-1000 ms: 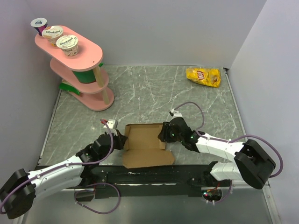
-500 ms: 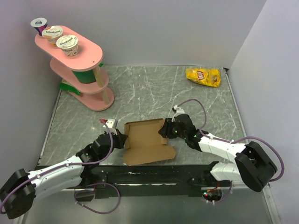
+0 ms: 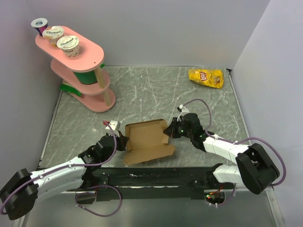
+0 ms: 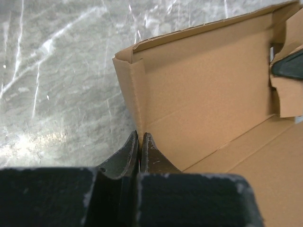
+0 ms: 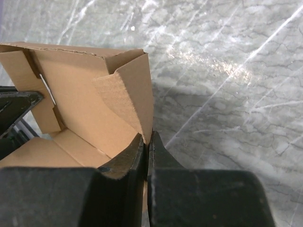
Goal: Fold the paper box
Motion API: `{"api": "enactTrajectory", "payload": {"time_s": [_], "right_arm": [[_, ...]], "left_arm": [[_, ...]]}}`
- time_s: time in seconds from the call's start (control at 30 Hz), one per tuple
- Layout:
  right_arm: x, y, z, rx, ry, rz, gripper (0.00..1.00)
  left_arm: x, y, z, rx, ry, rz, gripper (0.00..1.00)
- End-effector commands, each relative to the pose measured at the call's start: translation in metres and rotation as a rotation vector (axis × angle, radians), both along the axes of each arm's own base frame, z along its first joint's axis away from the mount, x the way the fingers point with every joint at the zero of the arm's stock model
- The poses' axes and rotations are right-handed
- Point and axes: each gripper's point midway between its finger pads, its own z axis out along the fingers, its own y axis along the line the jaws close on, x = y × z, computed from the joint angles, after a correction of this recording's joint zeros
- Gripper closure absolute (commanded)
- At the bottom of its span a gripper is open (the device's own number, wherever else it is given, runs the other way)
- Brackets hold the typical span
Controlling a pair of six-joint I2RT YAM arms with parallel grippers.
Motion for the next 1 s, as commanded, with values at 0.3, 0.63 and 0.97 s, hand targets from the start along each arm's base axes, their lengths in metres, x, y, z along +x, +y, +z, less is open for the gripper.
{"api": "enactTrajectory", "payload": {"time_s": [0.3, 0.63, 0.97], "right_arm": [[0.015, 0.033, 0.041, 0.008, -0.105, -0.015, 0.66], [0.017, 0.023, 0.070, 0.138, -0.141, -0.018, 0.47], [0.015, 0.020, 0.094, 0.316, -0.178, 0.053, 0.32]], "left_arm": [[-0.009, -0.042, 0.025, -0.022, -0.063, -0.185, 0.99], [-0.011, -0.040, 0.022, -0.041, -0.047, -0.171, 0.99], [-0.012, -0.040, 0.019, -0.037, -0.035, -0.174, 0.99]]}}
